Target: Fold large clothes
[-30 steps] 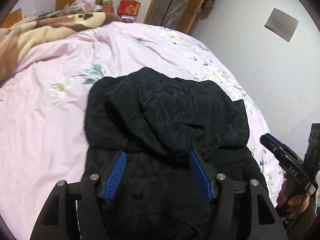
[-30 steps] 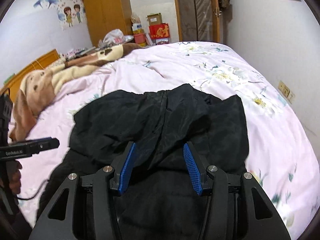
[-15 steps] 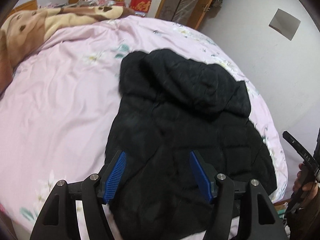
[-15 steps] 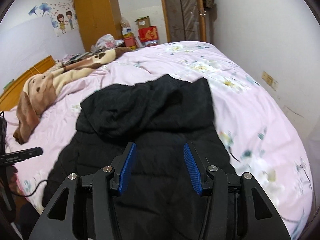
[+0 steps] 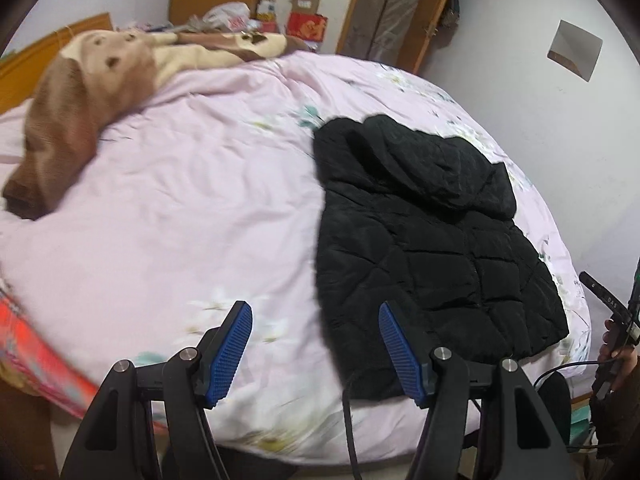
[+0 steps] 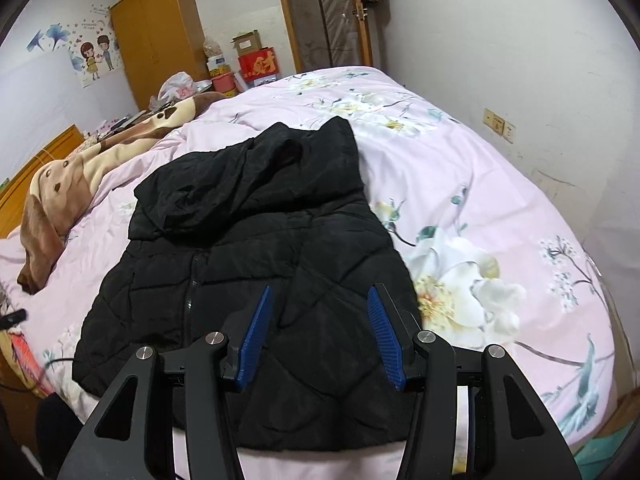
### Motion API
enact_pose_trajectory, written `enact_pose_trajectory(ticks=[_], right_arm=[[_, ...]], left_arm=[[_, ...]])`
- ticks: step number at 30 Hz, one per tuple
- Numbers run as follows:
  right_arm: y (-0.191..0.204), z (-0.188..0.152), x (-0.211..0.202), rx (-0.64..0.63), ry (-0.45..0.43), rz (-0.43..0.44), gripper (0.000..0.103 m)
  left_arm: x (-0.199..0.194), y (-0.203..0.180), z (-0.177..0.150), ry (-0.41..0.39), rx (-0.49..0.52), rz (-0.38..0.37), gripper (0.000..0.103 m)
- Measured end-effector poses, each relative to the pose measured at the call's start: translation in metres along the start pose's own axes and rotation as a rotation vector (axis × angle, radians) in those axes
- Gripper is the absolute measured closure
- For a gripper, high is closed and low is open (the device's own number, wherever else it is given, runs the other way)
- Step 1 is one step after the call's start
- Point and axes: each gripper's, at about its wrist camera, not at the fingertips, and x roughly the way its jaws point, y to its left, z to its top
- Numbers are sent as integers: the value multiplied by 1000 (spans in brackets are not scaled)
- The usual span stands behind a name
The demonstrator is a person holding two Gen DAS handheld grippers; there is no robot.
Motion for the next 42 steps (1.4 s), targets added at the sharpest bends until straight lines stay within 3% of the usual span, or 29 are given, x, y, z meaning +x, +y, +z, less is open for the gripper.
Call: enact_pose_trajectory(ticks=[3, 6, 10, 14, 21, 27, 30, 34, 38, 42], right_arm=[[-1, -3, -8, 7, -8, 8, 52], [-1, -9, -12, 13, -8, 6, 52], [-2, -19, -11, -1, 10, -1, 41], [-10, -36, 3, -1, 72, -36, 41], [-32, -61, 32, 30, 188, -81, 41], [-44, -70, 47, 70, 240, -70, 41], [-40, -70, 49, 32, 241, -59, 41], [-38, -69, 51, 54, 261, -62, 59], [-30, -67, 41, 31, 235, -52, 80], [-25, -61, 25, 11, 193, -27, 85]], left_arm=[[-15, 9, -2, -22, -10, 20, 33], [-13, 11, -7, -24, -37, -13, 33], [17, 0, -19, 34, -55, -61, 33], [64, -20, -35, 108, -42, -98, 33], [130, -46, -52, 250, -22, -72, 33], [152, -47, -63, 316, -83, -90, 33], [153, -51, -65, 303, -83, -95, 36], [150, -59, -66, 289, -38, -55, 56], [132, -62, -60, 251, -13, -66, 72], [114, -70, -51, 212, 21, -83, 79]])
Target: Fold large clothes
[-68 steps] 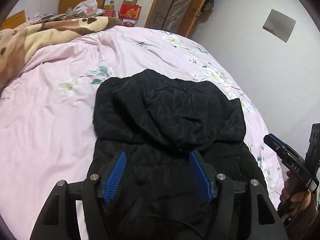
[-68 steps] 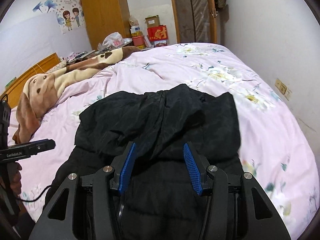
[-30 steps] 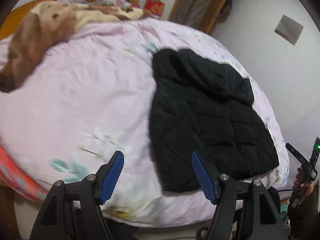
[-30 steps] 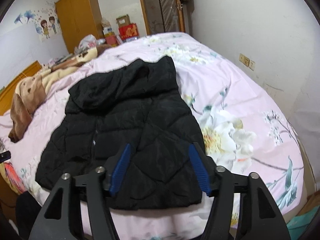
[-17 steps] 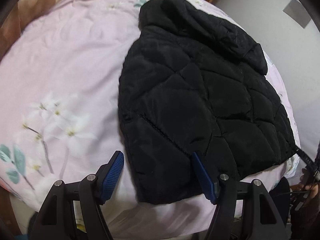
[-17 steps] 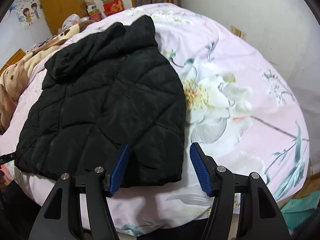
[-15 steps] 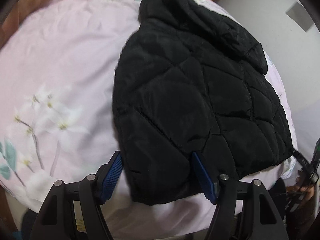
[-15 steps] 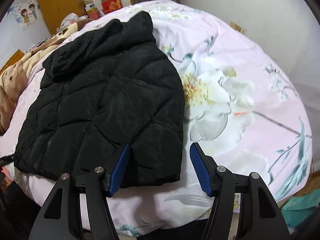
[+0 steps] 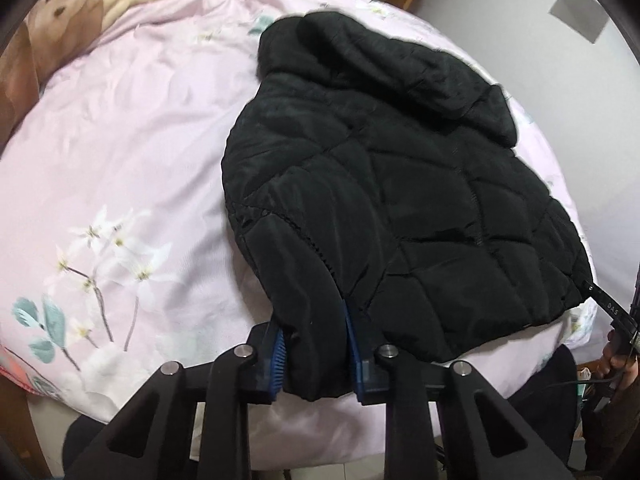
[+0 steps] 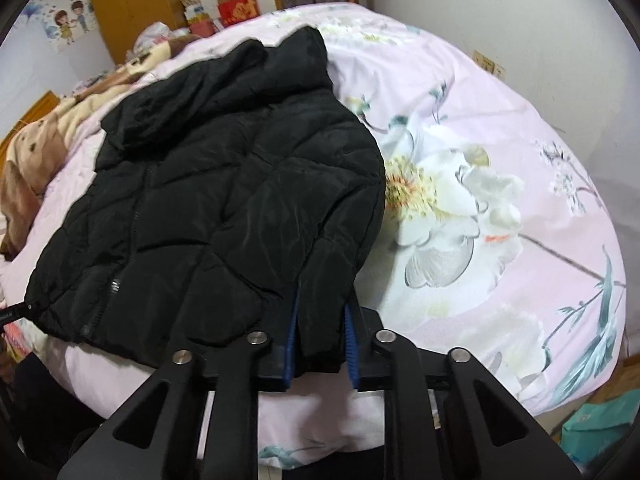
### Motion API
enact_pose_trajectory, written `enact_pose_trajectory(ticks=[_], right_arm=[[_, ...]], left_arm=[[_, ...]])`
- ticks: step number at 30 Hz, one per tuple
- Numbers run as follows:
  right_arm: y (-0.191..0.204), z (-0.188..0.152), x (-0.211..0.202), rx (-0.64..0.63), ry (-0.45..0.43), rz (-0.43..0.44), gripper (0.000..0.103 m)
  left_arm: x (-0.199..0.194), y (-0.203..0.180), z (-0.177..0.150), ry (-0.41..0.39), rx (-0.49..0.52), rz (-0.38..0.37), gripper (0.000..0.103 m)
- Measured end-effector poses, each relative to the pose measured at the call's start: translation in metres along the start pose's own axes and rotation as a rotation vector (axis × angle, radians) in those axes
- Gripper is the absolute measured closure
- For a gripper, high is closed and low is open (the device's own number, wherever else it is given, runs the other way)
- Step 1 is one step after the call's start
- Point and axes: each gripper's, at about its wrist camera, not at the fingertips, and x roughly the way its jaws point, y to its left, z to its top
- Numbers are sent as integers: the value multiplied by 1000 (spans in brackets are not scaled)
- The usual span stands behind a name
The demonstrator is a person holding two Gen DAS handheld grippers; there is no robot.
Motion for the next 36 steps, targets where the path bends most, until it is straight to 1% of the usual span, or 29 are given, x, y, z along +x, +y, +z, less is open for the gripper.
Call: enact_pose_trajectory(ticks=[2, 4, 10, 12, 14, 18, 21, 26, 30, 35, 36], right_arm=[[3, 0, -15, -12, -36, 17, 86], [4, 1, -27, -17, -53, 20, 86], [8, 2, -63, -46, -87, 51, 87], [9, 10, -67, -52, -92, 64, 87], [11, 23, -68, -58, -96, 70, 87], [19, 51, -65, -72, -107, 71, 87], [30, 76, -63, -94, -116, 75, 87], [41, 129, -54, -87, -114, 78, 87], [44, 167, -39, -51, -94, 91, 87], [46, 219, -17, -15, -74, 95, 87], [46, 230, -12, -6, -70, 97, 87]], left_arm=[[-13, 1, 1, -20, -5, -17, 80], [-27, 3, 0, -40, -11, -41, 81], [-60, 1, -3, -83, 2, -67, 82], [-65, 0, 3, -87, 5, -71, 82], [-67, -1, 15, -88, -11, -85, 82], [-70, -1, 49, -115, -41, -111, 82], [-72, -6, 85, -140, -44, -122, 82], [-76, -15, 143, -200, -49, -102, 82], [-65, -9, 193, -210, -105, -100, 82], [-43, -9, 247, -218, -117, -71, 82], [-38, -8, 253, -219, -123, -70, 82]])
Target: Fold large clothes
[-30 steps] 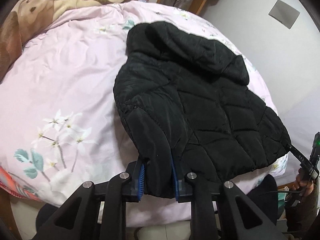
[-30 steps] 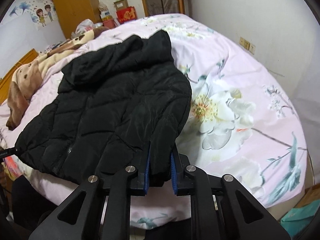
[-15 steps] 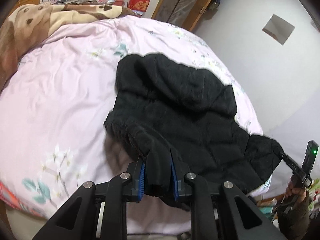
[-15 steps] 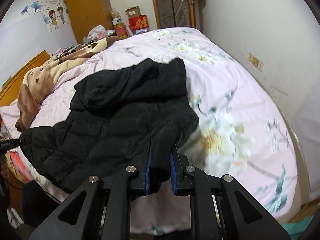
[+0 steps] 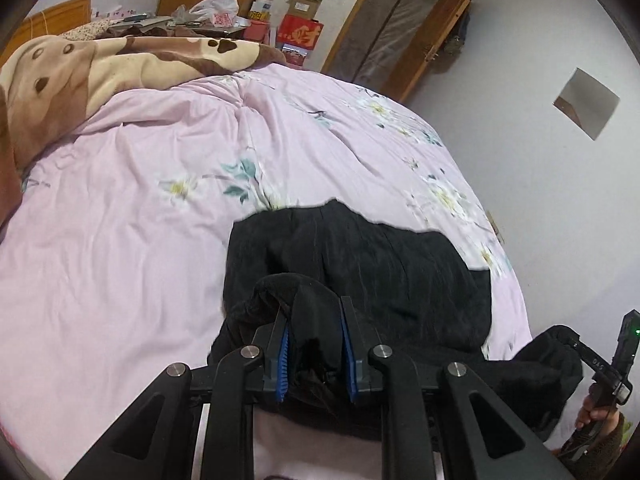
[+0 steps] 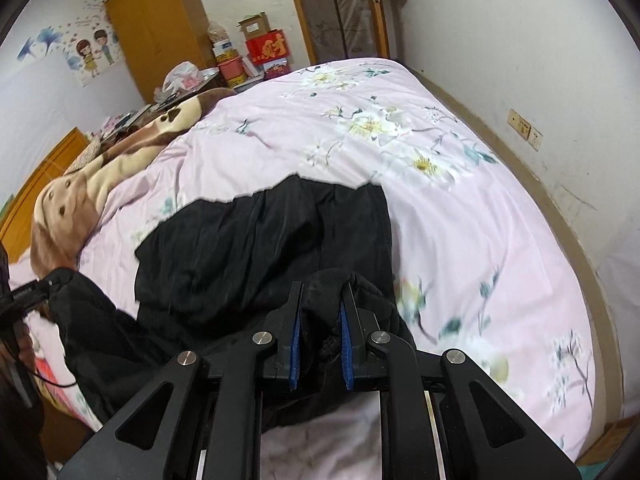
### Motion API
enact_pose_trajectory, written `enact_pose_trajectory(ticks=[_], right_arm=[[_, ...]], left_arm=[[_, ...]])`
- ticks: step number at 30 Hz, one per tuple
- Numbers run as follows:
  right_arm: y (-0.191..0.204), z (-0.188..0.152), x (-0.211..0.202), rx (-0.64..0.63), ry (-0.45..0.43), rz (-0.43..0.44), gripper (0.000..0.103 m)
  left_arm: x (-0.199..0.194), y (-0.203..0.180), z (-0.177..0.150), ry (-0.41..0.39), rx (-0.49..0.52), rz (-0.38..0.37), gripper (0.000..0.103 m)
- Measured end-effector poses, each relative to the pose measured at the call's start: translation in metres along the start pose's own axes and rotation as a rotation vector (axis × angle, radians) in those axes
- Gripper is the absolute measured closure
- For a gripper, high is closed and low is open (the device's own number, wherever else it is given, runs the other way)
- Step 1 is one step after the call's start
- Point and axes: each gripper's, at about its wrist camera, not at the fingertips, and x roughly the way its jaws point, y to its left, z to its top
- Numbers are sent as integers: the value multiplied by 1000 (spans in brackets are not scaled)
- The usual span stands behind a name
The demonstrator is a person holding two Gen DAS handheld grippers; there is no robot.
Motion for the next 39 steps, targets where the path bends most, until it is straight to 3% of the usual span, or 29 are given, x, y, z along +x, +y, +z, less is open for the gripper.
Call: enact_pose_trajectory(ticks=[5, 11, 21, 23, 26, 28, 30, 32, 34, 37, 39], right_arm=[[2, 46, 30, 5, 18, -6, 87], [-1, 92, 86, 29, 84, -17, 87], [-22, 127, 162, 156, 232, -7, 83], [-24, 134, 165, 188, 238, -14, 79], [-29, 149, 150, 207, 165, 13, 73], [-30, 154, 137, 183, 113, 28, 73], [-28, 155, 126, 130, 66, 32, 68], [-31, 143, 113, 45, 8, 20, 49], [-38, 128, 110, -14, -27, 26, 45], [-52, 103, 122, -52, 3, 33, 44], [-58, 86, 140, -59, 57, 41, 41]], left_arm=[[37, 10, 44, 14, -47, 19, 82], [96, 19, 83, 93, -70, 60, 81], [159, 40, 110, 193, -184, 64, 75], [157, 42, 114, 178, -199, 39, 67], [140, 50, 123, 80, -205, 8, 45], [124, 56, 129, 16, -207, -13, 45], [112, 60, 129, -5, -175, -37, 40], [103, 65, 120, -19, -133, -59, 28], [103, 70, 108, -13, -87, -63, 25], [122, 67, 85, 70, 12, -35, 25], [137, 62, 73, 120, 52, -58, 25]])
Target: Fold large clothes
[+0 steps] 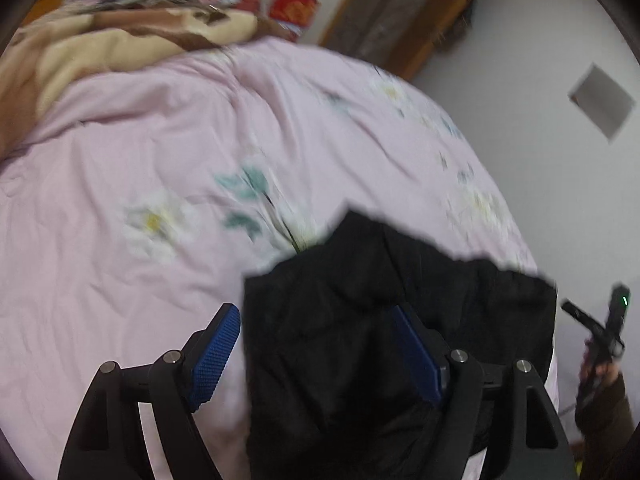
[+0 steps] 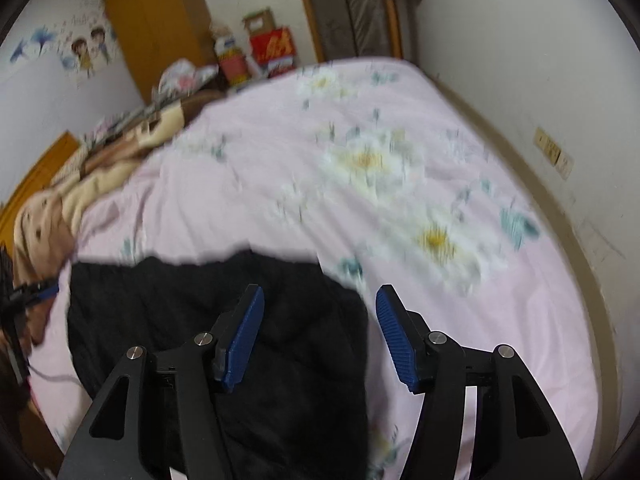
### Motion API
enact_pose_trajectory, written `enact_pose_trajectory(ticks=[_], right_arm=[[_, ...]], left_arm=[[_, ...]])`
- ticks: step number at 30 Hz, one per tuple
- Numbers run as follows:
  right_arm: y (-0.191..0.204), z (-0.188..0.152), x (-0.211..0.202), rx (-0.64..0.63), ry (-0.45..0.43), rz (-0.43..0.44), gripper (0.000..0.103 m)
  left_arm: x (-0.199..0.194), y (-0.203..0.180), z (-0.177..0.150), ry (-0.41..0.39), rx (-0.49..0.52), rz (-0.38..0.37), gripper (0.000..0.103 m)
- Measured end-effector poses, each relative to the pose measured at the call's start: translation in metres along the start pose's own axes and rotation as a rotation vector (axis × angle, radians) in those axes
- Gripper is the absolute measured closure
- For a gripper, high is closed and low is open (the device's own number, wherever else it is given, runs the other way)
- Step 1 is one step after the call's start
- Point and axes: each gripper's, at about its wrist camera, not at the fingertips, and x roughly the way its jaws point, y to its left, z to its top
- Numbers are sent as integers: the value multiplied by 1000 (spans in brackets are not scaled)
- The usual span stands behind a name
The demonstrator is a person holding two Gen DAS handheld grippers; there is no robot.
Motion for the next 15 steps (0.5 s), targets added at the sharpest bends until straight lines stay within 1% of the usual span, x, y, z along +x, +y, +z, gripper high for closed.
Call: enact_pose_trajectory(ticks=[2, 5, 7, 9, 11, 12, 13, 14, 15], right_arm=[[0, -11, 18, -16, 26, 35, 37], [7, -11, 32, -36, 8, 93, 36], [9, -8, 41, -44, 13, 109, 36], [8, -3, 55, -26, 57, 115, 36], [0, 0, 67, 53, 108, 131, 36], [-3, 0, 69, 90, 113, 136, 39], [-6, 1, 70, 125, 111, 138, 51], [-8, 2, 70, 151, 109, 127, 71], [-10, 2, 68, 165, 102, 129, 78]], left_arm=[[17, -6, -6, 44, 26, -5, 25], [35, -14, -5, 66, 68, 34, 23], [40, -14, 0, 68, 53, 34, 23], [45, -11, 6, 65, 12, 18, 23], [52, -9, 8, 86, -29, 30, 24], [55, -9, 8, 94, -35, 45, 29], [57, -11, 8, 99, -36, 57, 37], [59, -13, 8, 104, -31, 57, 51], [59, -16, 9, 99, -22, 72, 63]])
